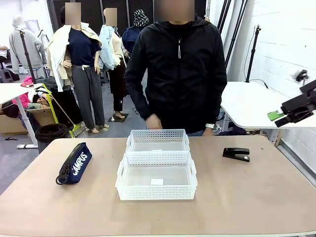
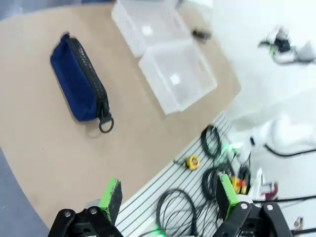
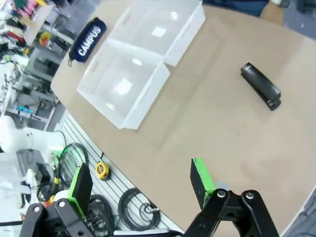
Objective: Distribute items into two baskets.
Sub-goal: Pick up the Pencil pouch that the person points to.
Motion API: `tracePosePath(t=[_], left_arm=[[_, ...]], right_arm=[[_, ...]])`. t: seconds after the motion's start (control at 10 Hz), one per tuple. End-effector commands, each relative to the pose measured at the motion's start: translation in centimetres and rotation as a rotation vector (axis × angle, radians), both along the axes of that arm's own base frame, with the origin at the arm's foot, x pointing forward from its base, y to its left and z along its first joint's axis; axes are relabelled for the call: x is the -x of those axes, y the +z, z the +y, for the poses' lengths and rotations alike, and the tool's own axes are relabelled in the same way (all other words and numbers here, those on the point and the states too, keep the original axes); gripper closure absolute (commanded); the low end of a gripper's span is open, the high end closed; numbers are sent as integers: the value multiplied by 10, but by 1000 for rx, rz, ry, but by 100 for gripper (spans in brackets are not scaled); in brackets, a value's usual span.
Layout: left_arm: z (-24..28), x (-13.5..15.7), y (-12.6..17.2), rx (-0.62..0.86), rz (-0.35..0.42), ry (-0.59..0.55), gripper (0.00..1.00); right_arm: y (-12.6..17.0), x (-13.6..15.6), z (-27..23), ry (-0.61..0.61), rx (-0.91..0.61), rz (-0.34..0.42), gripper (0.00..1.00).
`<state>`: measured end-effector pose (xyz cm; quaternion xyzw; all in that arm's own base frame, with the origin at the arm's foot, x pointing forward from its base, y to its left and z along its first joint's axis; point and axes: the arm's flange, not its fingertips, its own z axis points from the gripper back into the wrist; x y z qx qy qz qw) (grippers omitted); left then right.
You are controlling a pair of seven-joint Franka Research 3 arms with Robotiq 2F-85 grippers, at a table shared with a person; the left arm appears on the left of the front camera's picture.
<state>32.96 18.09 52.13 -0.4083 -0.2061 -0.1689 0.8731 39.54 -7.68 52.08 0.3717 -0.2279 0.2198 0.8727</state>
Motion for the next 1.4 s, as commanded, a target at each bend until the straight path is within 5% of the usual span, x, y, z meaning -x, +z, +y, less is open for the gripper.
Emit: tracePosePath(t=[0.0,0.3,1.3], left_arm=[[20,-1,2,105,-103,95,0],[34,0,15,113,-137,136,0],[6,-19,21,-118,-161,72,0]], right_arm=[[-8,9,-9,-10,-65,-40,0],[-16,9,-21,-28,-159,-65,0],[-21,1,-20,-70,-21,-147,0]])
